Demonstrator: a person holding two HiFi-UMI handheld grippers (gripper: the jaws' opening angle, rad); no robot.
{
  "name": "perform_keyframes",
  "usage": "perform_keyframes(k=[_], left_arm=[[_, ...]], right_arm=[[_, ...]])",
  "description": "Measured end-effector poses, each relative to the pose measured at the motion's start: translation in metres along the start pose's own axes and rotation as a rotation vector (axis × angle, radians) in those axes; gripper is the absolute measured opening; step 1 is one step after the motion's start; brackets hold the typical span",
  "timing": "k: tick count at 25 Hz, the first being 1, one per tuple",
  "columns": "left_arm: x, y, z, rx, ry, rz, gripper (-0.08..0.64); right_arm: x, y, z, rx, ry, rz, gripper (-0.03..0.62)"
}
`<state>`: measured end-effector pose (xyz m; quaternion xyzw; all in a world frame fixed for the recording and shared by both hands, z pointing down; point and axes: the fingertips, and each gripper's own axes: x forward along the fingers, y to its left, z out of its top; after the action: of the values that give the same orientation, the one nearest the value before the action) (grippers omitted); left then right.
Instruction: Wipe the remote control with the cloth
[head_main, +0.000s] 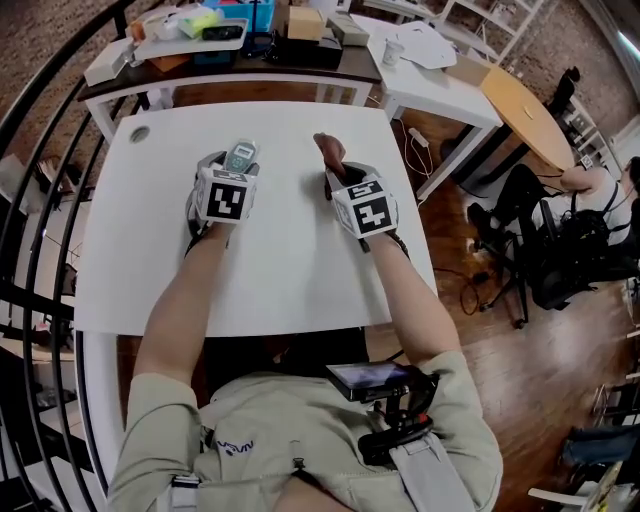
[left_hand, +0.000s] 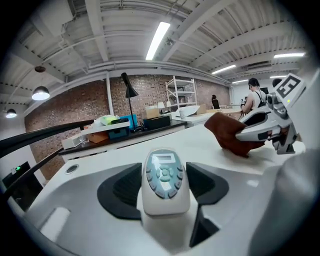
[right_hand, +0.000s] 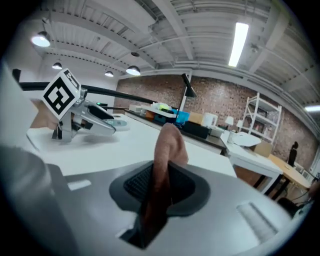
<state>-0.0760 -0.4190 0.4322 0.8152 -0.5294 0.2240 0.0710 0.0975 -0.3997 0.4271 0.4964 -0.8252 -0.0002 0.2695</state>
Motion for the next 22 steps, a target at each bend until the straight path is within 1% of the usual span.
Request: perform_keyframes(k=[3,5,6,8,9,10,11,12,13,14,15,17,18,19,20,22], left_arm=[[0.007,0.005,-0.016,0.015,0.068,0.015,0.287],[0.008,0.013,-0.023,0.043,0.128,0.04,0.287],[0.009,0.014,-0.025,0.054,0.155,0.039,0.288],[0.011,0.013,-0.031,0.059,0.2,0.025,0.291],[0.011,0.013,-0.034,0.053,0.218,0.019,0.316],[0.01,0.013,-0.037,0.047,0.227,0.015,0.341],[0.009,0.013,-0.036,0.041,0.223,0.015,0.342],[0.006,0.013,-0.031,0.032,0.199,0.013,0.344],[0.0,0.012,-0.021,0.019,0.154,0.004,0.344],[-0.008,0.008,-0.005,0.005,0.08,-0.014,0.342],[-0.022,0.002,0.018,-0.006,-0.02,-0.034,0.33],[-0.068,-0.008,0.062,-0.007,-0.224,-0.035,0.258],[-0.096,-0.013,0.077,0.0,-0.309,-0.025,0.212],[-0.124,-0.018,0.087,0.009,-0.38,-0.014,0.116],[-0.15,-0.022,0.094,0.016,-0.438,0.0,0.097],[-0.198,-0.027,0.097,0.014,-0.518,0.033,0.048]], right_arm=[[0.008,-0.005,-0.02,-0.008,0.083,0.0,0.069],[0.011,-0.007,-0.027,0.003,0.107,0.005,0.078],[0.012,-0.007,-0.028,0.01,0.111,0.011,0.084],[0.012,-0.007,-0.029,0.029,0.117,0.027,0.119],[0.011,-0.007,-0.03,0.04,0.119,0.033,0.157],[0.009,-0.008,-0.03,0.049,0.116,0.034,0.182],[0.005,-0.01,-0.027,0.058,0.105,0.032,0.19],[0.0,-0.012,-0.02,0.067,0.081,0.025,0.196],[-0.008,-0.014,-0.01,0.076,0.04,0.015,0.202],[-0.021,-0.016,0.007,0.088,-0.022,-0.002,0.202],[-0.039,-0.017,0.028,0.101,-0.109,-0.025,0.202],[-0.086,-0.013,0.071,0.116,-0.301,-0.072,0.137],[-0.112,-0.008,0.087,0.115,-0.377,-0.092,0.08],[-0.137,-0.003,0.097,0.114,-0.437,-0.108,0.029],[-0.16,0.003,0.104,0.112,-0.482,-0.121,0.021],[-0.198,0.019,0.108,0.103,-0.531,-0.132,0.007]])
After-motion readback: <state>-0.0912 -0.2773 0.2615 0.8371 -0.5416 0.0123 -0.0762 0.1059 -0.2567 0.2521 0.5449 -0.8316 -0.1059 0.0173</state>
